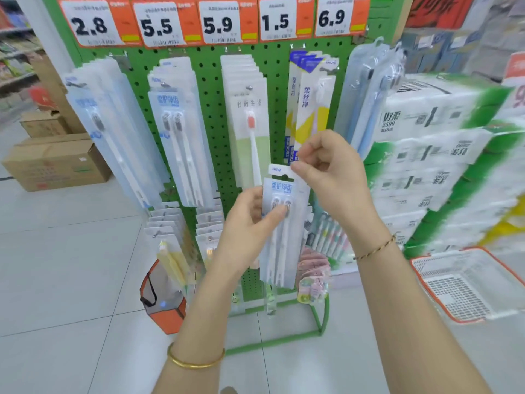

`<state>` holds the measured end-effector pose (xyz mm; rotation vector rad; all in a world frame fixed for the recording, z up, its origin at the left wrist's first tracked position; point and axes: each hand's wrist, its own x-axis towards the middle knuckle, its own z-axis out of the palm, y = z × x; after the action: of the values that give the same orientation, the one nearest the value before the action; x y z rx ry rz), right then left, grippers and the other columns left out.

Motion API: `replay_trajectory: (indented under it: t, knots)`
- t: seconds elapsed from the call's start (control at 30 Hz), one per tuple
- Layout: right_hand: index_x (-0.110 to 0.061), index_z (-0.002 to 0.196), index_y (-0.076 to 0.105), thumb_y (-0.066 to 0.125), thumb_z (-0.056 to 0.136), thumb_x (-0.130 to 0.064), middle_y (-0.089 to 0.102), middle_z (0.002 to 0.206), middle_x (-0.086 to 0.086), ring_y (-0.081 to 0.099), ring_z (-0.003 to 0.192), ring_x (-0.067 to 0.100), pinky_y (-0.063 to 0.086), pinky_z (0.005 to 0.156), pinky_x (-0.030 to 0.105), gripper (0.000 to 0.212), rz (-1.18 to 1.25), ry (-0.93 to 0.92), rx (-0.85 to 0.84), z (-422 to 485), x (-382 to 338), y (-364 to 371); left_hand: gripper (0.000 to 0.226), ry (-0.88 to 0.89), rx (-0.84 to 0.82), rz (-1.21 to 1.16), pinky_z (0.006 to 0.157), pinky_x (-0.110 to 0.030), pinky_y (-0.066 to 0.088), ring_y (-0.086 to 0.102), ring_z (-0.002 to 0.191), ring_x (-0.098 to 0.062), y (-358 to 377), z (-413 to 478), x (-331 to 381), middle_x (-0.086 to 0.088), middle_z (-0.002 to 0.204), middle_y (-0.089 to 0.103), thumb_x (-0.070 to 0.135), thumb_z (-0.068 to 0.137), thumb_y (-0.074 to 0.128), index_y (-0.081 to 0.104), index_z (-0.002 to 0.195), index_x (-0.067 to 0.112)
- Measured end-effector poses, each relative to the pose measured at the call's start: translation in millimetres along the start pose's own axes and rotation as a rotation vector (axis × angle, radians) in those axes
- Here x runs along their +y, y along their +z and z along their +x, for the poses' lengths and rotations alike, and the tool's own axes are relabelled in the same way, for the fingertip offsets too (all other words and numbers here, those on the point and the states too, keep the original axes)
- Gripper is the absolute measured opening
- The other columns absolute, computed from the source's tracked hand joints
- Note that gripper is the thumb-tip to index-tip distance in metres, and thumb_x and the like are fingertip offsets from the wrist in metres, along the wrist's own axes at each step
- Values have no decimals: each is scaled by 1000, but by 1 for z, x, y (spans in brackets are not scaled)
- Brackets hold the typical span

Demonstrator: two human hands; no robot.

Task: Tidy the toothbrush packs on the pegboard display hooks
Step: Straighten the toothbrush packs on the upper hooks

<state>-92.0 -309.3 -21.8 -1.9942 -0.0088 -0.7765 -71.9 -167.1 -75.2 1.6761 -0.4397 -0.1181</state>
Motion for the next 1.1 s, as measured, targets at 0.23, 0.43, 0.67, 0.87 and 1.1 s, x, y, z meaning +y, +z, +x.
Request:
replay_trajectory:
  t: [0.23,0.43,0.67,0.87,1.1]
  knots:
    - [-23,89,59,58,92,-20,63,81,-11,59,76,6,47,71,22,5,62,235,6,-44,48,-12,20,-75,78,-120,65,-12,48,66,79,-1,30,-1,-17,3,95,71,15,86,68,60,103,9]
    - [-11,88,63,57,93,-21,64,84,8,58,78,22,47,73,34,12,50,370,-102,-85,76,10,24,-136,159,-173,73,-31,52,66,83,-13,30,8,-27,-3,97,72,22,88,67,59,105,8]
    - [-4,82,59,60,91,-14,55,76,14,47,68,14,40,65,28,13,150,394,-79,-86,78,24,8,-96,98,-140,66,-15,50,65,76,-1,22,10,-34,6,87,69,23,93,59,55,97,17]
    - [-6,82,60,60,91,-12,55,73,15,46,67,12,38,60,20,10,170,372,-64,-87,78,31,16,-64,194,15,58,-10,38,51,65,9,28,10,-42,12,80,54,38,93,54,49,92,23]
    - [2,84,60,59,91,-11,57,76,21,45,66,14,39,62,26,15,216,393,-16,-90,84,31,16,-58,28,63,77,-22,49,63,87,-4,25,6,-54,3,100,65,29,91,61,48,100,28]
